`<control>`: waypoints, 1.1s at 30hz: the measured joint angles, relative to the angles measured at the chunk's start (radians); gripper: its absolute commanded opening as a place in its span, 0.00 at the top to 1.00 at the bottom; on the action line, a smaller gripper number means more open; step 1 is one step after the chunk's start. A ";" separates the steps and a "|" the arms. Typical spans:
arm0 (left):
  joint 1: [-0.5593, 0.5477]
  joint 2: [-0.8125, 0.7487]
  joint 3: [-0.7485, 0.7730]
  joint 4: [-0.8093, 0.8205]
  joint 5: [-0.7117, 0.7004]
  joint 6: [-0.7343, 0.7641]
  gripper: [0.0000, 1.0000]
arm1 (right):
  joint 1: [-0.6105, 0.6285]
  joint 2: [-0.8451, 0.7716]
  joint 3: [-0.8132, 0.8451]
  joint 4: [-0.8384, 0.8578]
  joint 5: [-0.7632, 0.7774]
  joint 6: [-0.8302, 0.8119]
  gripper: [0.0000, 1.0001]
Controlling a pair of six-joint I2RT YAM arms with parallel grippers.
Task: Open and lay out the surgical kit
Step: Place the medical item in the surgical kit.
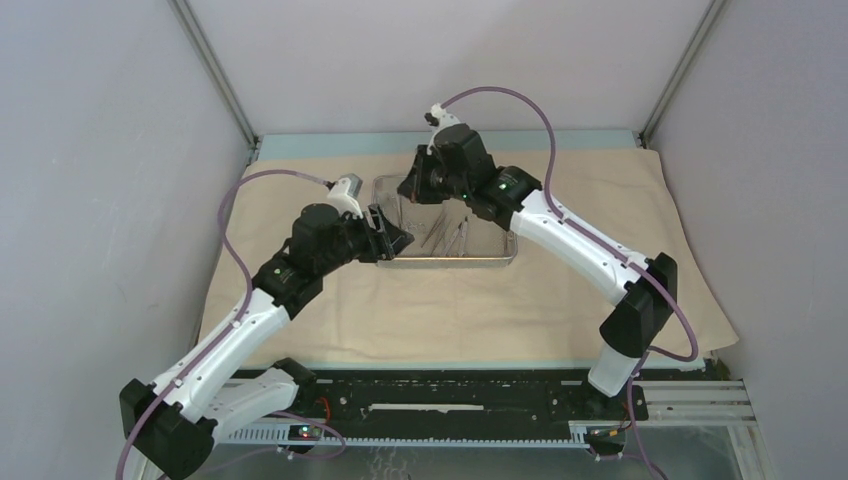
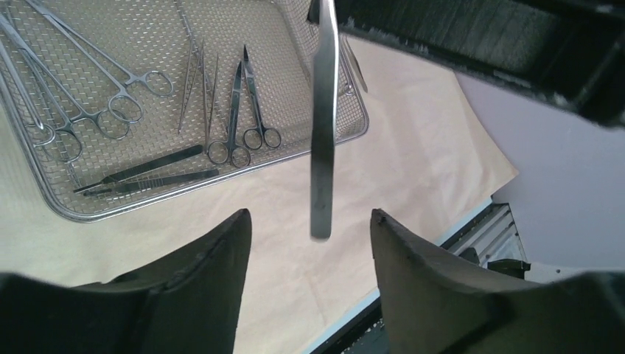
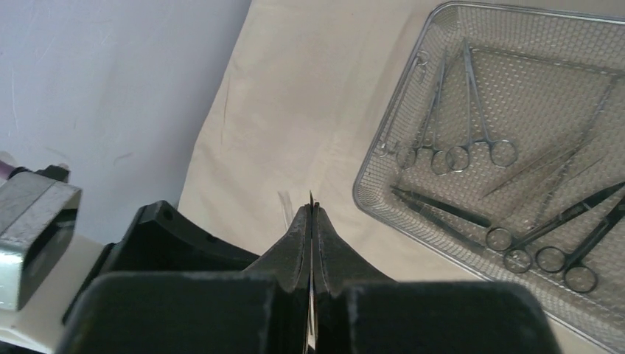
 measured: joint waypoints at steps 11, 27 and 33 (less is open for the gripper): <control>0.019 -0.030 0.000 -0.027 -0.029 0.054 0.04 | -0.269 -0.035 -0.093 -0.013 -0.146 -0.183 1.00; 0.099 -0.038 0.000 -0.115 -0.003 0.146 0.00 | -0.697 -0.020 -0.321 -0.042 -0.158 -0.563 1.00; 0.130 -0.042 0.000 -0.159 0.005 0.183 0.00 | -0.770 0.090 -0.329 -0.022 -0.122 -0.623 1.00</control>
